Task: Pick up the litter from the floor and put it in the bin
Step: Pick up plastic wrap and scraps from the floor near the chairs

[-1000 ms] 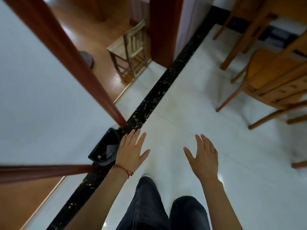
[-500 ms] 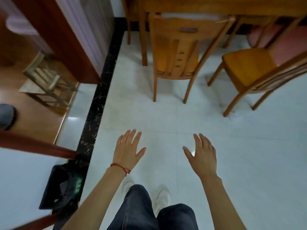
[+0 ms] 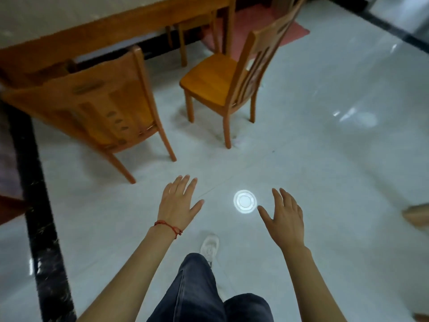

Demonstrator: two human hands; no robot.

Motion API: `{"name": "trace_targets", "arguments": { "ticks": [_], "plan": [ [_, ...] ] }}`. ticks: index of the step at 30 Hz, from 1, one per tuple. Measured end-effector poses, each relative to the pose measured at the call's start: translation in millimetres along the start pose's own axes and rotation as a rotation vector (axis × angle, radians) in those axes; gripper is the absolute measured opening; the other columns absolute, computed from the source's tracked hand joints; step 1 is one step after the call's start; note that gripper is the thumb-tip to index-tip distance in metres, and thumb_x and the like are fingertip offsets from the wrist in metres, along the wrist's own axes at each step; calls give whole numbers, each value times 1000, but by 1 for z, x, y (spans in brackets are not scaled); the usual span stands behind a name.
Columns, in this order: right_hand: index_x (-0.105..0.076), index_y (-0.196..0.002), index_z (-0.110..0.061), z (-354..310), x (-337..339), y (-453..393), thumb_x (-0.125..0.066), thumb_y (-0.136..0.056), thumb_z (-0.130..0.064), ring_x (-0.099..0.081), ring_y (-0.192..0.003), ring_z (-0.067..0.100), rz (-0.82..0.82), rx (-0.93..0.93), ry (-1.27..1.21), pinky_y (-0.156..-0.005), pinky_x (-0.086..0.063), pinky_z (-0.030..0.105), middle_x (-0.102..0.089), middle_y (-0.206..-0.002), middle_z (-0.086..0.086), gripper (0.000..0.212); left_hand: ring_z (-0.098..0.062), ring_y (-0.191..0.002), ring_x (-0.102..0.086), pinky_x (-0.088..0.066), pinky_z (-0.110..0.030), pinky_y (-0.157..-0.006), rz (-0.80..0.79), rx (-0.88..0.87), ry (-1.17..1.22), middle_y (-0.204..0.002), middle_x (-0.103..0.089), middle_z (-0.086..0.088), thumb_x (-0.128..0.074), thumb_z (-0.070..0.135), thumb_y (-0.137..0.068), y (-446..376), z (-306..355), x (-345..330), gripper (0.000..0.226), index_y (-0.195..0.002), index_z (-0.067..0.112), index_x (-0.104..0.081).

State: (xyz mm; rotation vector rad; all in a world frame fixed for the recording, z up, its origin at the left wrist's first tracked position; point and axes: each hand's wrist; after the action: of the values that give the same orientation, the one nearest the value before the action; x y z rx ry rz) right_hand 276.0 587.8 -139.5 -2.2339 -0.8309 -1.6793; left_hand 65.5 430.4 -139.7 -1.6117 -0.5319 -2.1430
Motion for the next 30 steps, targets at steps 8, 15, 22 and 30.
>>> {"name": "trace_targets", "arguments": {
  "ticks": [8, 15, 22, 30],
  "plan": [
    [-31, -139, -13, 33, 26, -54, -47, -89, -47, -25, -136, 24, 86, -232, -29, -109, -22, 38, -31, -148, 11, 62, -33, -133, -29, -23, -45, -108, -61, -267, -17, -143, -36, -18, -54, 38, -89, -131, 42, 4, 60, -137, 8, -36],
    [-30, -139, -13, 83, 45, -113, -46, -89, -48, -25, -136, 25, 99, -331, -40, -110, -21, 38, -30, -148, 11, 63, -39, -126, -38, -31, -49, -102, -95, -350, -28, -135, -46, -23, -63, 34, -84, -223, 98, -9, 59, -130, 3, -45],
    [-32, -138, -12, 159, 82, -221, -47, -89, -47, -25, -136, 25, 96, -282, -55, -109, -21, 39, -31, -147, 12, 62, -41, -123, -42, -36, -50, -98, -105, -298, -23, -130, -50, -25, -67, 32, -81, -315, 164, -33, 59, -127, 0, -49],
    [-31, -139, -12, 232, 137, -343, -45, -90, -48, -24, -136, 26, 24, -135, -1, -110, -19, 39, -30, -148, 12, 63, -43, -120, -45, -38, -53, -96, -96, -153, 15, -130, -49, -26, -67, 31, -81, -410, 237, -40, 58, -126, -1, -49]
  ]
}}
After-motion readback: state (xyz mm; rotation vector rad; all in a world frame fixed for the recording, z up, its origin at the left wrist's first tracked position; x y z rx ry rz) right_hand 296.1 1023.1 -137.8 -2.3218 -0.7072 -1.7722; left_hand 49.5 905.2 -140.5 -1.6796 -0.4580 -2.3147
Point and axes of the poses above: each hand's wrist, its own y-axis away from the middle knuckle, its own x-axis out of the back of the hand, z = x × y
